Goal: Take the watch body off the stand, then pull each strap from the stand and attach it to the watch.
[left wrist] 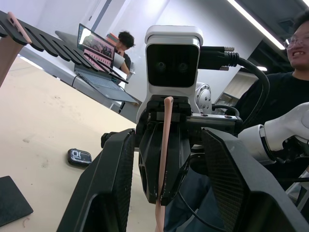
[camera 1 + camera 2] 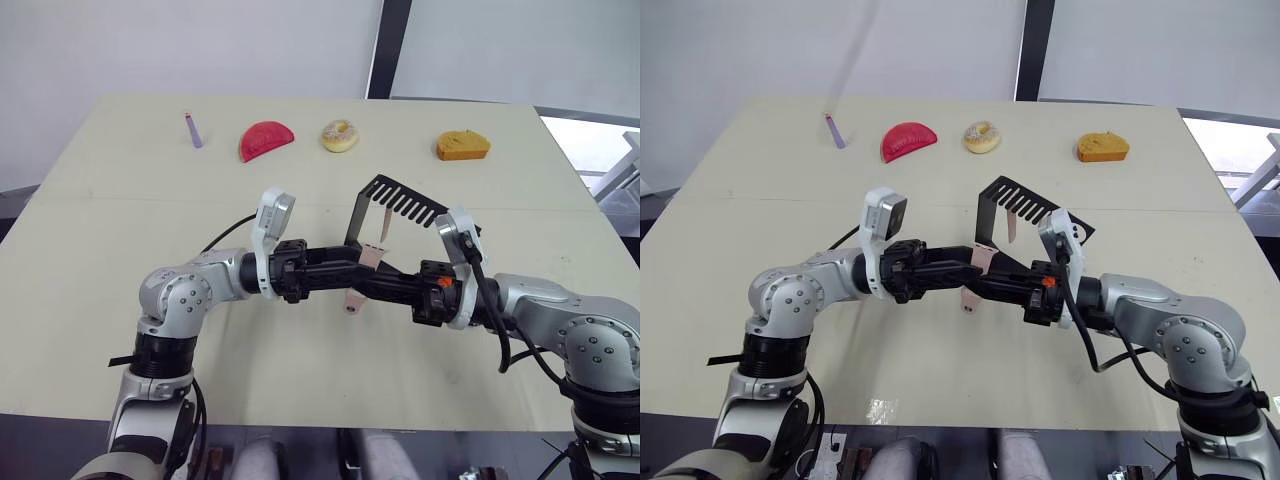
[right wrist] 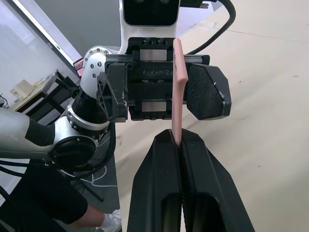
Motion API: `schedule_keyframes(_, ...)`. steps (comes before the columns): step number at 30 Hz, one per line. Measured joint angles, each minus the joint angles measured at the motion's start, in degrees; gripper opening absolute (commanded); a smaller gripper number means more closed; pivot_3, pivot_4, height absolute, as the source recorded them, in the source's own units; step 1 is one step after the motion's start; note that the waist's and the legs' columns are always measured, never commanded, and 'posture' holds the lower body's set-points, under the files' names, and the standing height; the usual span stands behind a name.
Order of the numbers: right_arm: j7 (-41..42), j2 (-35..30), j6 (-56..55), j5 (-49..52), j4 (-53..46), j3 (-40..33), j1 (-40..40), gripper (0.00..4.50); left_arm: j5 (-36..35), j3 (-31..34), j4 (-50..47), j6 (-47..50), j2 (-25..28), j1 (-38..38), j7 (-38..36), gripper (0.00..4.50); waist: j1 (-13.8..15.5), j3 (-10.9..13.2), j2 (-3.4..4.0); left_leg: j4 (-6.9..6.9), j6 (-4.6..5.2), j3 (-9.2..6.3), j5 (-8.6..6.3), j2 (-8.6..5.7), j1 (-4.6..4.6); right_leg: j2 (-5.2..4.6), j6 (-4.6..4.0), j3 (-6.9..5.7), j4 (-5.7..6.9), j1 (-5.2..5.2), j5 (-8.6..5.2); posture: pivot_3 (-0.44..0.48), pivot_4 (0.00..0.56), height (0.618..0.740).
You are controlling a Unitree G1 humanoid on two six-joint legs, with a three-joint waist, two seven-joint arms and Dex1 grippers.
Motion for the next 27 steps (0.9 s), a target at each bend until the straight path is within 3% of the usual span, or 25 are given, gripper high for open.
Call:
schedule_keyframes(13,-0.6,0.1,0.0,1.1,0.0,0.0,-0.3,0.0,0.0,0.0,1.3,-1.1,-0.2,0.0,0.5,2.35,0.0,0.0,0.0,0.0,0.0,0.0,0.0,0.0,0.0,0.0,0.0,0.0,-0.01,0.0,0.0,0.0,0.15,0.737)
schedule_keyframes(15,-0.6,0.1,0.0,1.2,0.0,0.0,-0.3,0.0,0.0,0.0,1.8,-1.5,-0.4,0.0,0.6,1.81,0.0,0.0,0.0,0.0,0.0,0.0,0.0,0.0,0.0,0.0,0.0,0.0,-0.01,0.0,0.0,0.0,0.15,0.737)
schedule_keyframes(27,-0.7,0.0,0.7,1.4,0.0,0.0,-0.3,0.0,0.0,0.0,2.0,-1.8,-0.8,-1.6,0.6,1.81,0.0,0.0,0.0,-0.01,0.0,-0.01,0.0,0.0,-0.01,0.0,0.0,0.0,-0.02,0.0,0.0,0.0,0.15,0.737)
